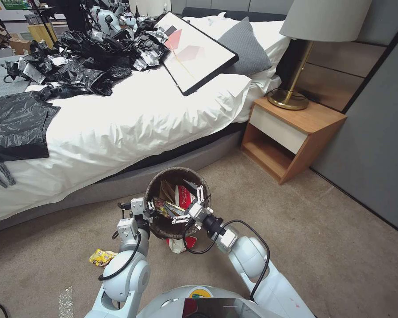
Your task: Pick up the trash bin, then pick up the garbage from the floor and place it into the trash bin.
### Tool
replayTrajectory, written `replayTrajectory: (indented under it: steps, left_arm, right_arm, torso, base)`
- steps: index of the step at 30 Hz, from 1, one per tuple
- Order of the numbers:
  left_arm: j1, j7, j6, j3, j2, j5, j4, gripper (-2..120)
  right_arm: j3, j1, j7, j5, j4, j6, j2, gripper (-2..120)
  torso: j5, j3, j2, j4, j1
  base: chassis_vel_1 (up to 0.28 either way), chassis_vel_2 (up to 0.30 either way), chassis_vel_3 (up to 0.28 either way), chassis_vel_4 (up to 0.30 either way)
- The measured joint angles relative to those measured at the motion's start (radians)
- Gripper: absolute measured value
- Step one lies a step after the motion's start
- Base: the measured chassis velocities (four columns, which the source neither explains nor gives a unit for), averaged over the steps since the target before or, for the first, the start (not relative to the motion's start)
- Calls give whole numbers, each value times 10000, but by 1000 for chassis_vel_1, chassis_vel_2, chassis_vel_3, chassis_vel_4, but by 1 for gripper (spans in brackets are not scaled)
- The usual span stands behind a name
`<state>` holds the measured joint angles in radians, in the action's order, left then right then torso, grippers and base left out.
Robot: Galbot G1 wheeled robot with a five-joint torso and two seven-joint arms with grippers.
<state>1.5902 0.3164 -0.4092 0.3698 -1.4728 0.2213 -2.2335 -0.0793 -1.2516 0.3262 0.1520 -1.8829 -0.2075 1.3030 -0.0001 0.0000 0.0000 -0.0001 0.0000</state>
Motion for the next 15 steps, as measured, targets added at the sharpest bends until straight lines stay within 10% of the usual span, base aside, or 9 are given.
replayTrajectory:
  steps: [15]
  left_arm:
    - [-41,7,0,66,7,-7,139,2]
  right_arm:
    - [-522,-1204,-385,24,-1151,-617,281,100]
  torso:
    - [1,0,0,1,0]
  base:
    - [0,0,0,0]
